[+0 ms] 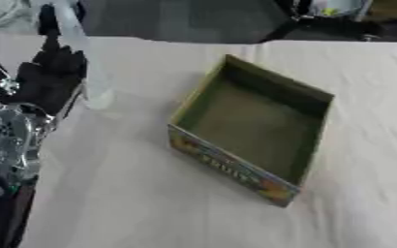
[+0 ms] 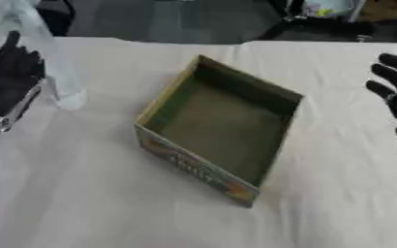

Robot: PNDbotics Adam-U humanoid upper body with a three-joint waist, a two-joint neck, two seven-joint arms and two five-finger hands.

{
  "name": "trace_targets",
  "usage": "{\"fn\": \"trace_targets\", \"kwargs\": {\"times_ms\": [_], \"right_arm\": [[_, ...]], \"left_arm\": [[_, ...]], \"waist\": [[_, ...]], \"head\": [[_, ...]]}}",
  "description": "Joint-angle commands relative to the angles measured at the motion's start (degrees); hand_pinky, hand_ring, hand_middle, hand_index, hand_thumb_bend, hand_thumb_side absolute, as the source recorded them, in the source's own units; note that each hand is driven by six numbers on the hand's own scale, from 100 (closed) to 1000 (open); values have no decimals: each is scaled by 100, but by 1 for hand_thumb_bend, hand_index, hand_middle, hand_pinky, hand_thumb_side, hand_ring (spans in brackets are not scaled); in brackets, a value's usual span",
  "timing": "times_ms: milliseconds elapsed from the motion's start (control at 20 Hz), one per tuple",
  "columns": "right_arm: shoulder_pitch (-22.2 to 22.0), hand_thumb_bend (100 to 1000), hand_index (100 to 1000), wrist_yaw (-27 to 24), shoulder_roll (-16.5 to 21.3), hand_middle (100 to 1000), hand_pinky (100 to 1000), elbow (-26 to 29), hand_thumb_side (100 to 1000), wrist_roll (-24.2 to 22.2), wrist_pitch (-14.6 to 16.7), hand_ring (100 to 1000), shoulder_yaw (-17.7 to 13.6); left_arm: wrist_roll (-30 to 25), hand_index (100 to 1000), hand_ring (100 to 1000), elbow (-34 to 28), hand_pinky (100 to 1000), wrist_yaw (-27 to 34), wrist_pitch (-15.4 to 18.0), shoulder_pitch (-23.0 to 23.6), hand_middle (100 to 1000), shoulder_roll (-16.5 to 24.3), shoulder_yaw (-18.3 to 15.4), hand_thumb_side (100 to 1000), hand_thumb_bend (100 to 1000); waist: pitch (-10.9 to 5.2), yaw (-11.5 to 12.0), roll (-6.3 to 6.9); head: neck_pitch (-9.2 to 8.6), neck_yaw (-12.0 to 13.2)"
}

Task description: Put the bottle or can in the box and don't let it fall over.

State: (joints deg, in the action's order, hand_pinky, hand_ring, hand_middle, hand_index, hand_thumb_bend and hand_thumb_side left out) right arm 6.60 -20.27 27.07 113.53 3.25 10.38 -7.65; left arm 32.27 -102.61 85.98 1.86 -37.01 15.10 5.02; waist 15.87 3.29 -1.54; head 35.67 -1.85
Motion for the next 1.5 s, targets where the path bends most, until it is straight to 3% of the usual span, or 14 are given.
{"fn": "trace_targets", "kwargs": {"times_ms": [50,1500], "right_arm": [[58,100,930,53,58,842,879,106,568,-39,15,903,-11],[174,100,933,180,-49,843,883,106,586,-181,10,906,52]], "left_arm": [[30,1000,100,12,100,-59,13,-165,100,121,-71,1000,691],[-102,1000,100,810,100,-110,109,-895,100,359,-261,1000,678]], "waist": [[-64,-8,-12],[203,-179,-37]], "head": [[-52,48],[-254,272]]}}
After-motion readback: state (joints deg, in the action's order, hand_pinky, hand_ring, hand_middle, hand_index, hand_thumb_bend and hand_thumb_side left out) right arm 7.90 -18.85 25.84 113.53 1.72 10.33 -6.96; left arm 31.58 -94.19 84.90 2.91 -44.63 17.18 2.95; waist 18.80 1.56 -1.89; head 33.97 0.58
